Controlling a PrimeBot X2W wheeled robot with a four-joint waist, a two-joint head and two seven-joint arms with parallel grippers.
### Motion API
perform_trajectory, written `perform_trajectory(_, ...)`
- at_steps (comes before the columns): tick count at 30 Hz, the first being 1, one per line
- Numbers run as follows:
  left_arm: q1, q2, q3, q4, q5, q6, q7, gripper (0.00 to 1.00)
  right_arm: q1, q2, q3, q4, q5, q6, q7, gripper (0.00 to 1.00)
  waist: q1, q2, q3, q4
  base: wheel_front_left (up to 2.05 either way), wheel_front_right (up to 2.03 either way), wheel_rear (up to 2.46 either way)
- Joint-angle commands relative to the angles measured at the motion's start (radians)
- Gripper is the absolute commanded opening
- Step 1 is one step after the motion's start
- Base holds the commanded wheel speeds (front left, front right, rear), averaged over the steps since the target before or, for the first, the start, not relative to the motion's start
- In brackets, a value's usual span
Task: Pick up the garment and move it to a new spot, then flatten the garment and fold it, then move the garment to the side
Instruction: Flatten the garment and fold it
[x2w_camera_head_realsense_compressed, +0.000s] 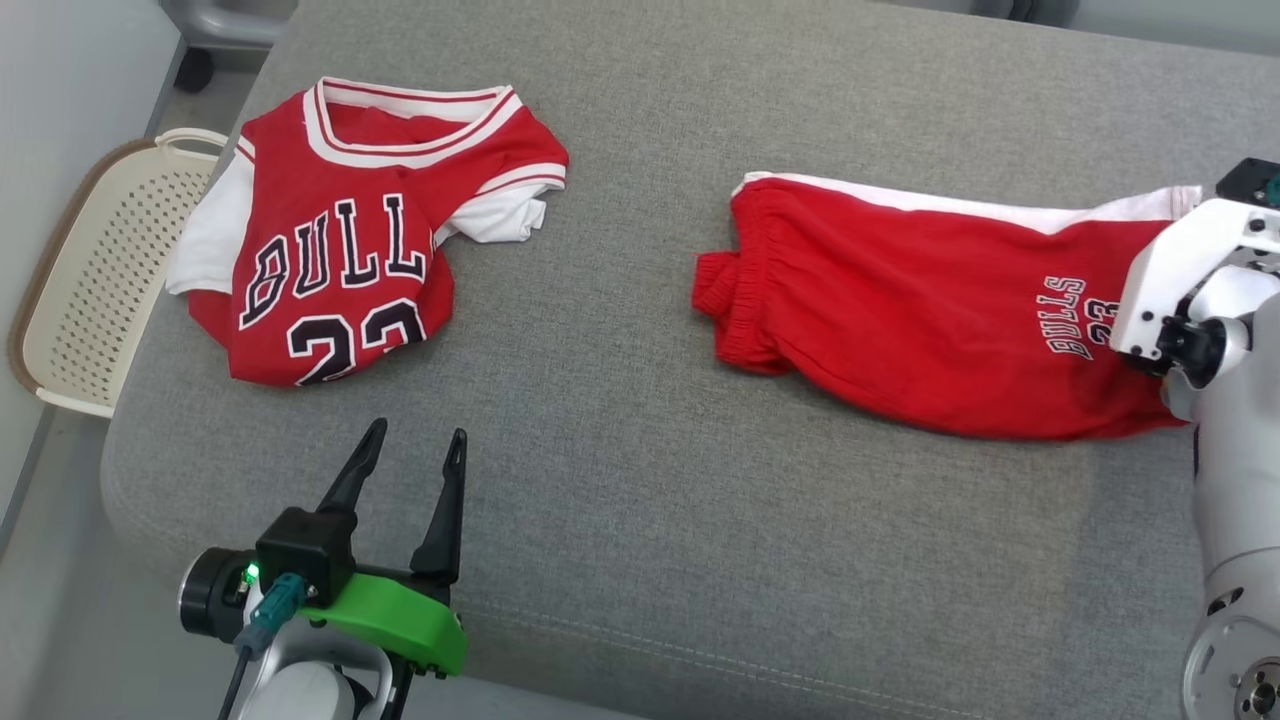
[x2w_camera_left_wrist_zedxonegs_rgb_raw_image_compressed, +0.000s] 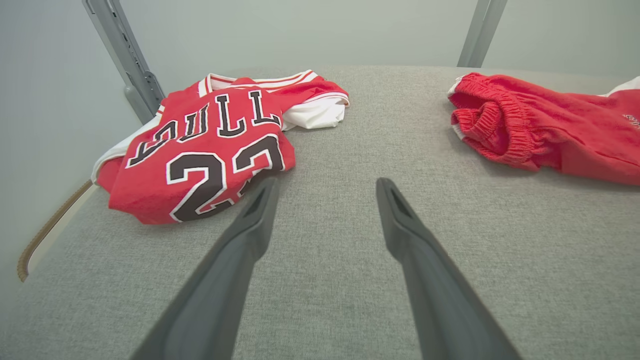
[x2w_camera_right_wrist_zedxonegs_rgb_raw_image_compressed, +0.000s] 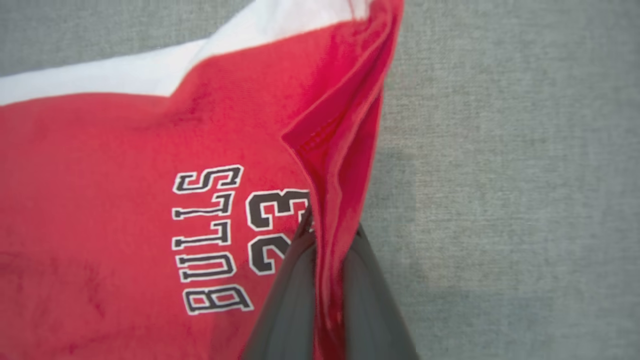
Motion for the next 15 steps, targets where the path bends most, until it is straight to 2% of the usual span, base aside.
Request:
perform_trajectory(1,0.006,0.008,-0.001,0.0,-0.005,0.004,0.002,1.0,0.015,-0.019,-0.006,-0.007,-0.016,-0.002,0.0,0.0,-0.0001,0.0,-0.015,-0.006,0.0,0.0,0.0)
perform_trajectory(8,0.026,0.013,-0.006,-0.006,-0.011,0.012,0.008,1.0,0.029,-0.051,-0.047,-0.06,-0.072,-0.002,0.03,0.0,-0.0001,0.0,-0.045,-0.017,0.0,0.0,0.0)
perform_trajectory(11,0.031,0.018,-0.005,-0.006,-0.014,0.015,0.011,1.0,0.027,-0.028,-0.041,-0.067,-0.058,-0.002,0.055,0.0,-0.0001,0.0,-0.059,-0.024,0.0,0.0,0.0)
perform_trajectory(15,0.042,0.02,-0.008,-0.003,-0.019,0.016,0.012,1.0,0.022,0.004,0.024,-0.065,-0.019,-0.002,0.082,0.0,-0.0001,0.0,-0.082,-0.03,0.0,0.0,0.0)
